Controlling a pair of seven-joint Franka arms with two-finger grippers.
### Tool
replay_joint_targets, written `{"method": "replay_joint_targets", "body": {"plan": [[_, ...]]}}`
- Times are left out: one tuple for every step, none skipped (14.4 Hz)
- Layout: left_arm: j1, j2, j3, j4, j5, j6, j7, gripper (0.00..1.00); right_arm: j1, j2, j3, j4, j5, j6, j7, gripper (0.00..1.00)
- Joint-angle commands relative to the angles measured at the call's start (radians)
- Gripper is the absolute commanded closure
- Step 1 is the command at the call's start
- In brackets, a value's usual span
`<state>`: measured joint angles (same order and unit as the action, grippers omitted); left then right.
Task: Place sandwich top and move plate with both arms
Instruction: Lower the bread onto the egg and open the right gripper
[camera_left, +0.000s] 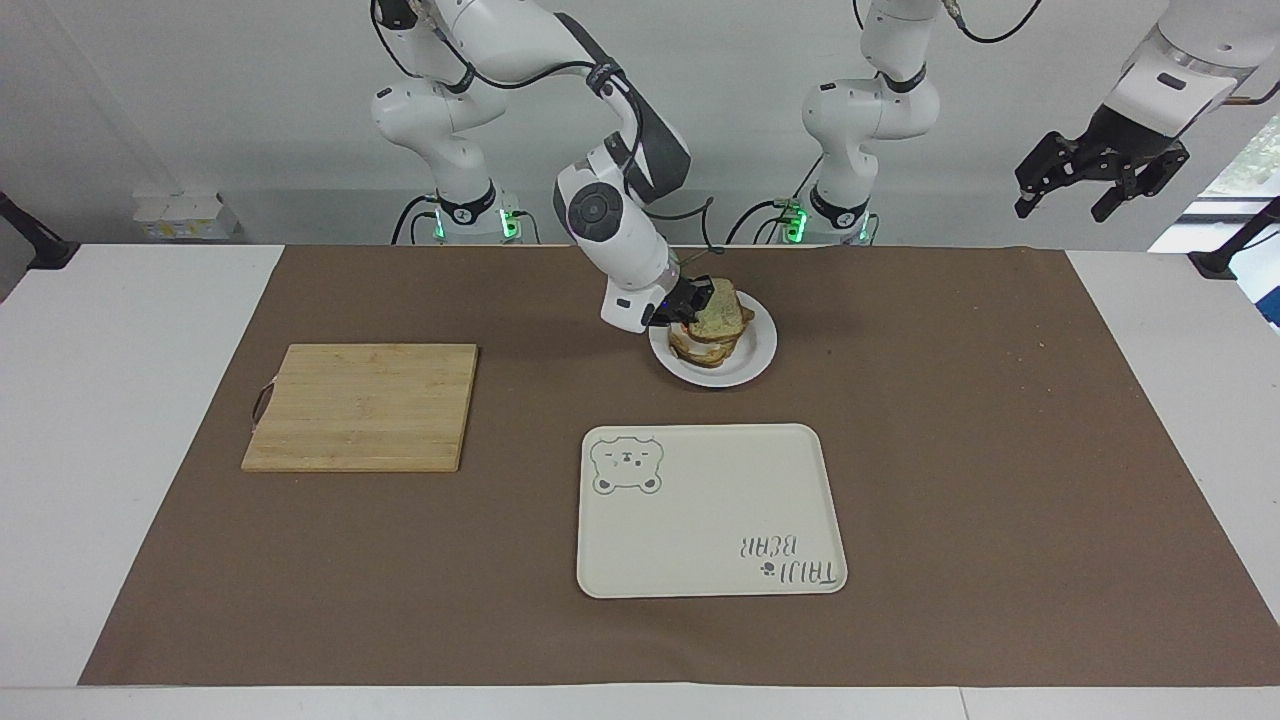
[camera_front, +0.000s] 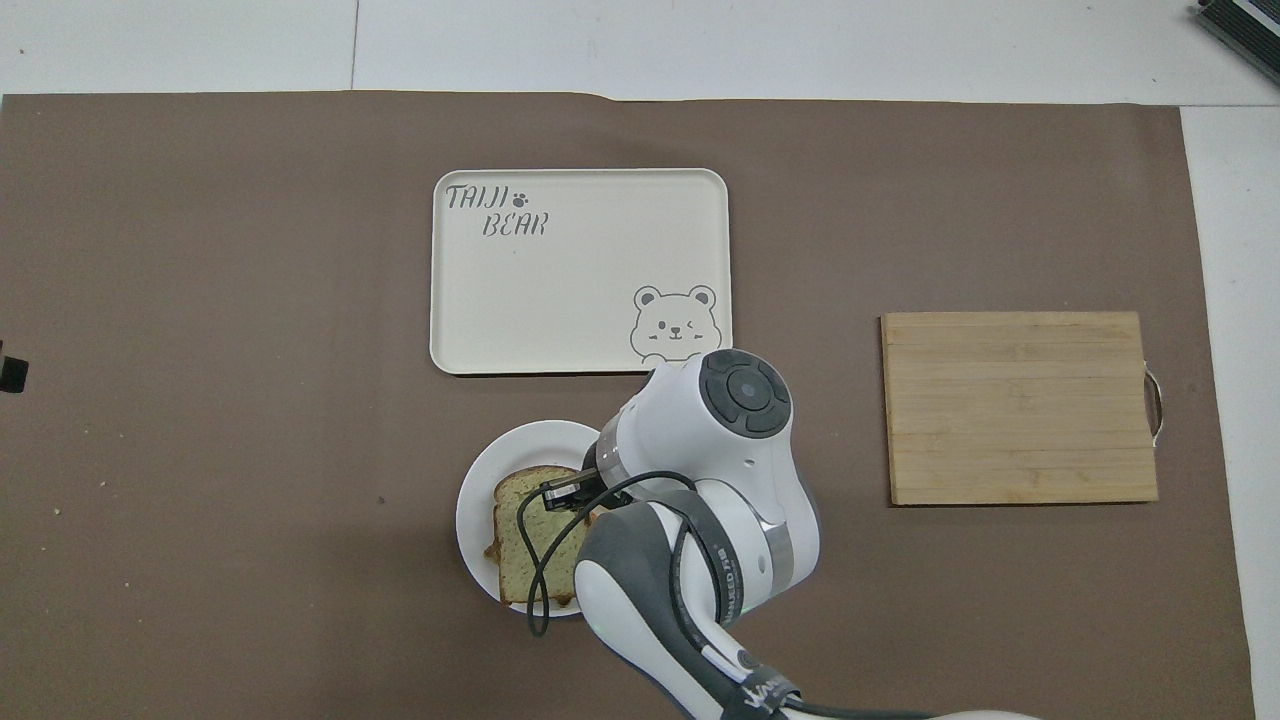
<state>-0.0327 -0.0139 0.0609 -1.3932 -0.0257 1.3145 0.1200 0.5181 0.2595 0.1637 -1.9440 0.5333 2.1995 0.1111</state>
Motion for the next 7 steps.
{"method": "replay_joint_targets", "body": {"plan": [[0.01, -0.017, -0.006, -0.013, 0.001, -0.009, 0.003, 0.0, 0.005, 0.0, -0.001, -0.027, 0.025, 0.04, -0.002, 1.0], [0.01, -0.017, -0.006, -0.013, 0.001, -0.008, 0.003, 0.0, 0.005, 0.001, -0.003, -0.029, 0.025, 0.042, -0.001, 1.0], [0.01, -0.017, -0.006, -0.013, 0.001, -0.009, 0.003, 0.0, 0.005, 0.009, -0.001, -0.029, 0.025, 0.042, 0.015, 1.0], [0.01, -0.017, -0.006, -0.013, 0.001, -0.009, 0.003, 0.0, 0.005, 0.014, -0.003, -0.029, 0.025, 0.054, 0.033, 1.0], [0.01, -0.017, -0.006, -0.013, 0.001, -0.009, 0.003, 0.0, 0.003, 0.017, -0.003, -0.03, 0.025, 0.071, 0.05, 1.0], [0.01, -0.017, -0.006, -0.013, 0.001, -0.009, 0.003, 0.0, 0.002, 0.018, -0.003, -0.033, 0.025, 0.074, 0.053, 1.0], [0.01, -0.017, -0.006, -0.013, 0.001, -0.008, 0.003, 0.0, 0.002, 0.018, -0.003, -0.035, 0.025, 0.075, 0.059, 1.0]]}}
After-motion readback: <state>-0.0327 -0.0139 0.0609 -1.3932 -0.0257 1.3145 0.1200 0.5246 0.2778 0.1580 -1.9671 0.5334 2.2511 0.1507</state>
